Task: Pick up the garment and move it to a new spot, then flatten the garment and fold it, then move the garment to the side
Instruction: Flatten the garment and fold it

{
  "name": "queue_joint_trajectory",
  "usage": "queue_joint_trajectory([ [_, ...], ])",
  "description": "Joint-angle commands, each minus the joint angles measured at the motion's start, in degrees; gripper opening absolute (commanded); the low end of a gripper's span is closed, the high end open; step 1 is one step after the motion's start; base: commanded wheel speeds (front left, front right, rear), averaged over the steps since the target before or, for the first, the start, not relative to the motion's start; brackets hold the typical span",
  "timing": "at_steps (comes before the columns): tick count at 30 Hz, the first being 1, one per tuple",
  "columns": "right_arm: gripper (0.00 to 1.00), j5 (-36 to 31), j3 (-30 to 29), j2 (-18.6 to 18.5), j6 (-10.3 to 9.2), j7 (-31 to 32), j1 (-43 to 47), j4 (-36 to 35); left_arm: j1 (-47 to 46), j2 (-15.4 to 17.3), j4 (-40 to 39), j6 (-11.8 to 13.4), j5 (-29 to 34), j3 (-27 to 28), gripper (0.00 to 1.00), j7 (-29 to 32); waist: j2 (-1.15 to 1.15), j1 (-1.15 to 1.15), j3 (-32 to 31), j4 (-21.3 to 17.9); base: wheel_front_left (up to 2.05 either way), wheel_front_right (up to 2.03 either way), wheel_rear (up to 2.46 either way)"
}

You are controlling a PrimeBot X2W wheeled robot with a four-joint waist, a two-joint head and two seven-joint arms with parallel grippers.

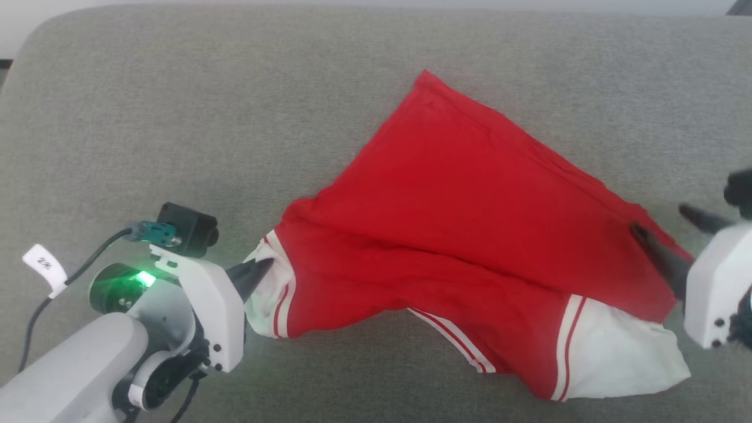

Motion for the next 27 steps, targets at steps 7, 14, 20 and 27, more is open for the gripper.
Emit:
queue_joint_trajectory([
  [7,1.0,-1.58,7.73,-2.29,0.01,-2.32,-14.01,2.2,-2.11,-2.15,-0.29,-0.82,1.31,-1.13,0.0,0.43,0.0,0.0,1.5,3.32,0.0,0.0,0.0],
  [14,1.0,-3.07,19.52,-1.36,0.0,-10.93,-31.61,22.44,-5.18,-5.74,1.31,-2.88,2.25,-2.56,0.0,0.28,0.0,0.0,4.19,8.04,0.0,0.0,0.0],
  [20,1.0,-2.74,28.35,-0.5,0.0,-15.56,-44.52,43.03,-8.32,-9.41,3.71,-5.13,3.31,-3.92,0.0,0.02,0.0,0.0,6.86,12.62,0.0,0.0,0.0],
  [27,1.0,3.14,42.21,-1.49,0.01,-10.91,-53.15,62.18,-11.16,-13.51,7.38,-7.59,4.26,-5.16,0.0,-0.85,0.0,0.0,8.72,16.57,0.0,0.0,0.0],
])
